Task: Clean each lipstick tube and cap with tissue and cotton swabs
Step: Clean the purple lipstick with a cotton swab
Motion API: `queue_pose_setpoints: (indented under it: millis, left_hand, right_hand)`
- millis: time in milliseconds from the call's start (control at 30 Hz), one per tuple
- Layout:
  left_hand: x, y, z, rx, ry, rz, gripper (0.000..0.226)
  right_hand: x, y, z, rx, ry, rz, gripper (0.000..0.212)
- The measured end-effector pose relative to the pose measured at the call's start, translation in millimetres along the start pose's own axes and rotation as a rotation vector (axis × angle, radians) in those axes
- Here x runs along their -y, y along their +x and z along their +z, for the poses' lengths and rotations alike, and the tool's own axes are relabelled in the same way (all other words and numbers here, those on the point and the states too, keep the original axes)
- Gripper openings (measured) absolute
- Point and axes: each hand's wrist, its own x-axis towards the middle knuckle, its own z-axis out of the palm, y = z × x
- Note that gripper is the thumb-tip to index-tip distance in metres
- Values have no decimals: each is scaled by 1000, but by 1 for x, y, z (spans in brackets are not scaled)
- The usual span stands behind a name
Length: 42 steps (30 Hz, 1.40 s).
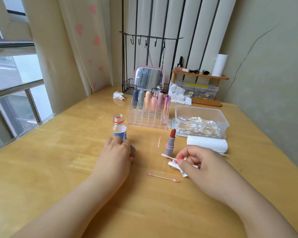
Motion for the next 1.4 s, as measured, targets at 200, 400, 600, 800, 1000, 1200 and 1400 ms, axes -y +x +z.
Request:
queue_pose_setpoints:
  millis: [200,400,600,800,1000,1200,1400]
  left_hand:
    - [10,-1,10,-12,-160,-55,21]
    - [3,-7,-16,131,-1048,-245,19]
    - [-9,-11,-25,434,-1630,-372,25]
    - [-10,-13,-27,615,-1656,-315,8]
    - [-8,-11,-22,588,-1604,-338,18]
    - [-12,-13,-19,620,-1594,-336,18]
    - [-10,-7,-16,656,-1560,-392,37]
  right_hand:
    - [9,-2,10,-24,-2,-28,12]
    - [16,-5,15,-232,132,-94,22]
    - [14,-6,22,-324,-78,-247,7]
    - [14,-7,22,-383,-176,-385,5]
    - [16,-7,21,-276,-259,-533,11]
    - [16,-9,21,-316,-268,-589,14]
    - [18,-10,23,-249,-305,-582,13]
